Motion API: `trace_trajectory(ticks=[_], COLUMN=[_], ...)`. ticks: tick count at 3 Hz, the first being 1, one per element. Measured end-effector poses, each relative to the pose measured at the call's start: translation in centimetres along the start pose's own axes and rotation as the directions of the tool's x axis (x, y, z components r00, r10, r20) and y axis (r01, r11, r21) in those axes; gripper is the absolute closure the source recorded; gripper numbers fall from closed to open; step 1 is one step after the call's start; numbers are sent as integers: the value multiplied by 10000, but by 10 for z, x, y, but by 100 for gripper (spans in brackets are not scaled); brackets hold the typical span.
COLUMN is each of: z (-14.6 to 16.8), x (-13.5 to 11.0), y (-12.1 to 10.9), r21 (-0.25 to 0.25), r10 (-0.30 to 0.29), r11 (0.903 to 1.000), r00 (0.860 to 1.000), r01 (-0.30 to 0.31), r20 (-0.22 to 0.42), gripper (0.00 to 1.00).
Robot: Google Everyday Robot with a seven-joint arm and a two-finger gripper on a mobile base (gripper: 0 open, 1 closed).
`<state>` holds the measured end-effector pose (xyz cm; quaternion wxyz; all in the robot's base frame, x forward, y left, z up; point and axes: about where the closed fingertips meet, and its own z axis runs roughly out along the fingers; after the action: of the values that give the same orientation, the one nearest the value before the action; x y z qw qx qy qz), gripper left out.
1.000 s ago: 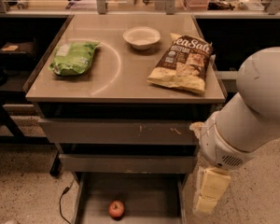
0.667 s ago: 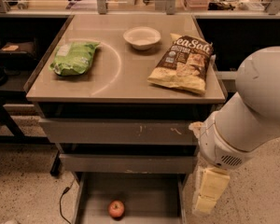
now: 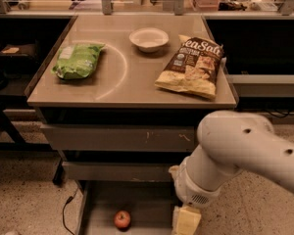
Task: Pick apple from bottom drawer and place on counter
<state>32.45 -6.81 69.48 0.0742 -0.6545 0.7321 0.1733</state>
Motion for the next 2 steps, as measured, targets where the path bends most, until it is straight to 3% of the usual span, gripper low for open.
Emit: trace_trajectory(ticks=[1,2], z=[74,73], x=[-4,-4], y=[-4,-3], r21=[-458,-462], r10=[-180,-187], r11=[9988,9987], r00=[9997,9997], r01=[189,194], r20=[188,170], gripper=[0,0])
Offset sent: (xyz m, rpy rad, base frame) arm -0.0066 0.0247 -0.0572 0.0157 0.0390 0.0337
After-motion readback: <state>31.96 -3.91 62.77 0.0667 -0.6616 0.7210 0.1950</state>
